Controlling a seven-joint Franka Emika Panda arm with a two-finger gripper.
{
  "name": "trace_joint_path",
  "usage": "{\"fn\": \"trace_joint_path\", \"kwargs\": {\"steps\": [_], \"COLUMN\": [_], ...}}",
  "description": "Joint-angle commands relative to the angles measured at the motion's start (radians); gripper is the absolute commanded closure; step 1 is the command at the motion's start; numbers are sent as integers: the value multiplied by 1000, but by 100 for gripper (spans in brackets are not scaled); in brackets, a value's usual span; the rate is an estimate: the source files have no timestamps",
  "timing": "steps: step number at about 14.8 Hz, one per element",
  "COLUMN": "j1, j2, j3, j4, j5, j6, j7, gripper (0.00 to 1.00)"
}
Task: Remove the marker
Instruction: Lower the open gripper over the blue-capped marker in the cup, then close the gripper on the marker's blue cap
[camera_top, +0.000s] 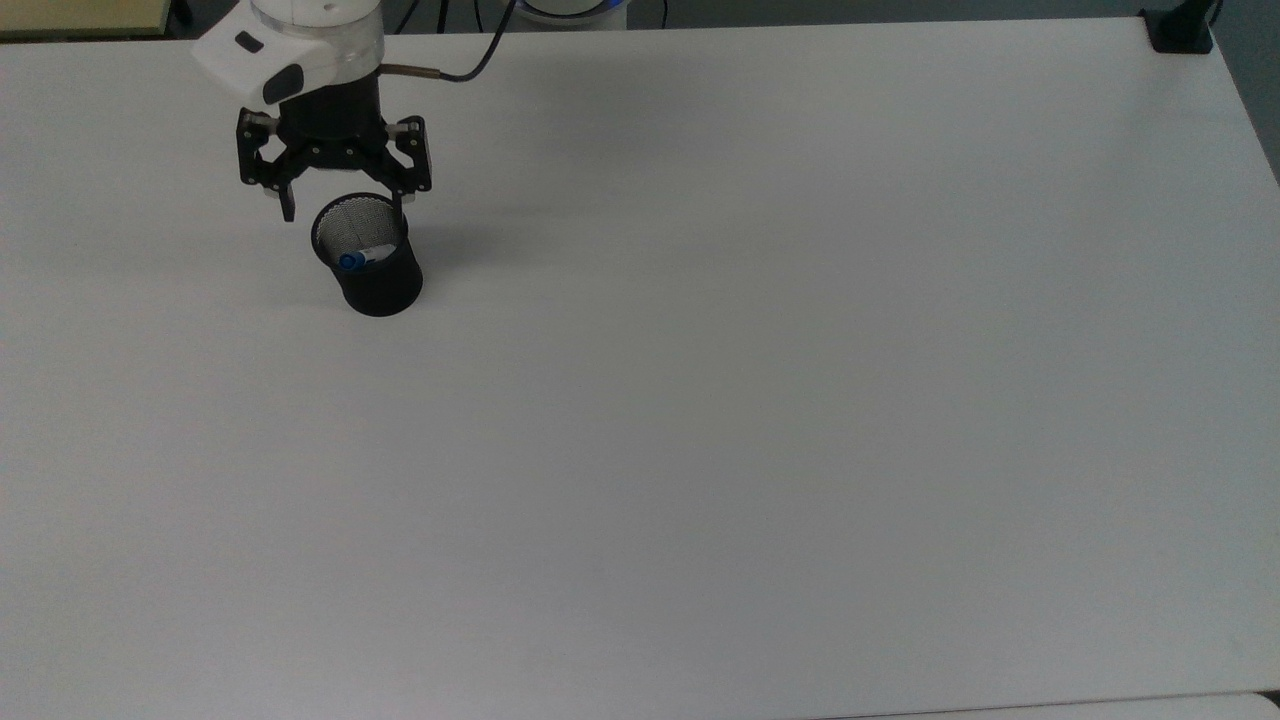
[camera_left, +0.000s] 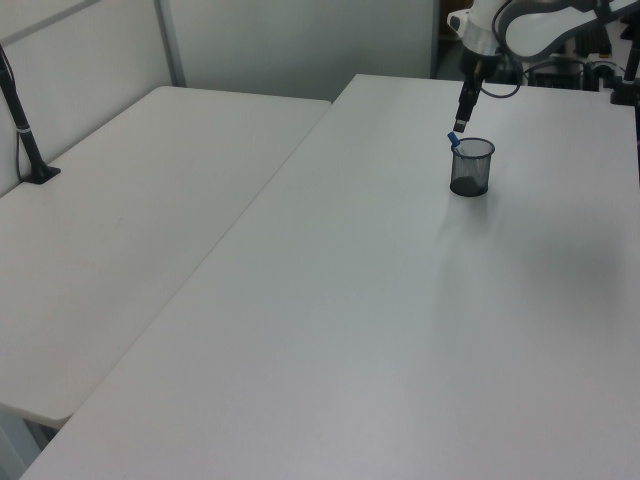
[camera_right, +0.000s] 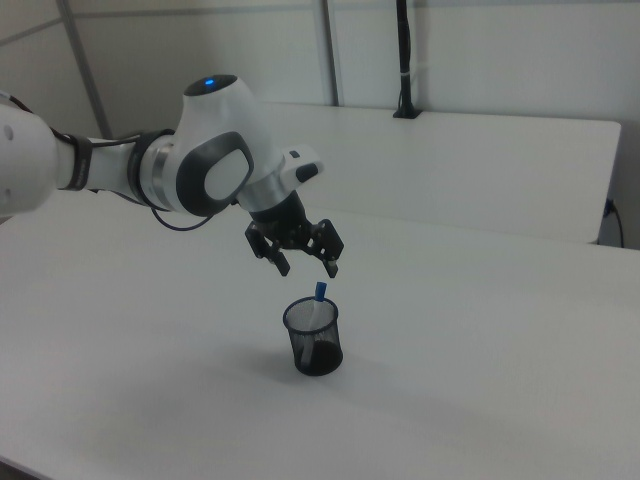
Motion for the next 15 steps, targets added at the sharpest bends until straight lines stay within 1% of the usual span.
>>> {"fn": "trace_joint_path", "kwargs": {"steps": [1,3,6,8,9,10,12,14,15], "j1": [4,4,-1,-7,-7,-9,-7,-7,-7], "j2": [49,61,63,75,76,77,81,80,72], "j3": [-7,-7,-7,-7,-7,-7,-7,-7,-7], "j4": [-14,-14,-14,-12,-12,-12,-12,-12,-11], "j5": [21,21,21,21,21,21,21,21,21], "j6": [89,109,109,111,111,109,109,109,100], "j7": [2,26,34,34,34,34,34,34,34], "gripper": [7,10,34,53,65,74,88,96,97]}}
